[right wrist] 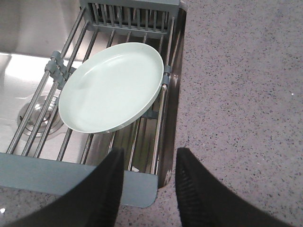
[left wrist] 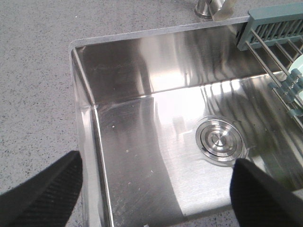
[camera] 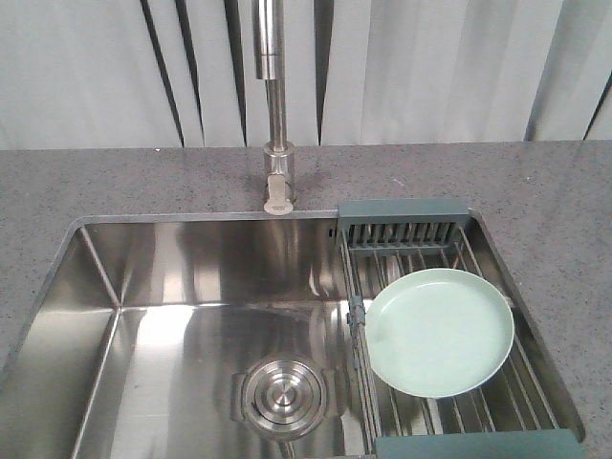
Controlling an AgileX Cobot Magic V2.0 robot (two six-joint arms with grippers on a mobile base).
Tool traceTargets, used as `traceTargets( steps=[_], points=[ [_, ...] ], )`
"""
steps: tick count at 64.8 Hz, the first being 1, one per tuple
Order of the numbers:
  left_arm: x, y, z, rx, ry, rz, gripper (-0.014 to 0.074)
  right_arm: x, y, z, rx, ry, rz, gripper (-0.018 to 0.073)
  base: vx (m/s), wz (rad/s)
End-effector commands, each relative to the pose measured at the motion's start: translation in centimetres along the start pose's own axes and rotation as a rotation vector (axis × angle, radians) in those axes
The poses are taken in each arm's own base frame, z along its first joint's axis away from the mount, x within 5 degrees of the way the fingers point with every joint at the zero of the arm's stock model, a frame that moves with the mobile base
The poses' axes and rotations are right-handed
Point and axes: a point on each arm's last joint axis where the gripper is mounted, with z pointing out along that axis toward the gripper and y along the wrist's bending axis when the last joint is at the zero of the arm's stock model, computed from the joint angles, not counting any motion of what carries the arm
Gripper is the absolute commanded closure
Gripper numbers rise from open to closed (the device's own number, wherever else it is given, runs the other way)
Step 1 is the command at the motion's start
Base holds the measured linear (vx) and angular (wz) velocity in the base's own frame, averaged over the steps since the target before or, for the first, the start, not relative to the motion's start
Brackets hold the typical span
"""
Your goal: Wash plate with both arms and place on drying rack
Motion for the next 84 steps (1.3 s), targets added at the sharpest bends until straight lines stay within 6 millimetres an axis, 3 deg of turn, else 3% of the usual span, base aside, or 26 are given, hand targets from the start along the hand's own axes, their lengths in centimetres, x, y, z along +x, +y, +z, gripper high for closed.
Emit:
traceTargets(
  steps=[1, 75, 84],
  points=[
    [-1.0, -0.1, -0.3, 0.003, -0.072, -0.014, 0.0007, -1.1, -0.1, -0.5, 0.008, -0.077, -0.012, 0.0296, 0.0, 0.0],
    [-1.4, -0.1, -0.4, 0.012, -0.112, -0.026, 0.0007, -1.0, 0.0, -0.5, 0.006, -0.066, -0.011, 0.0296, 0.0, 0.0],
    [-2.0, -0.1, 0.7, 0.016, -0.065, -0.034, 0.0007, -1.0, 0.0, -0.5, 0.006, -0.066, -0.011, 0.0296, 0.0, 0.0]
  ],
)
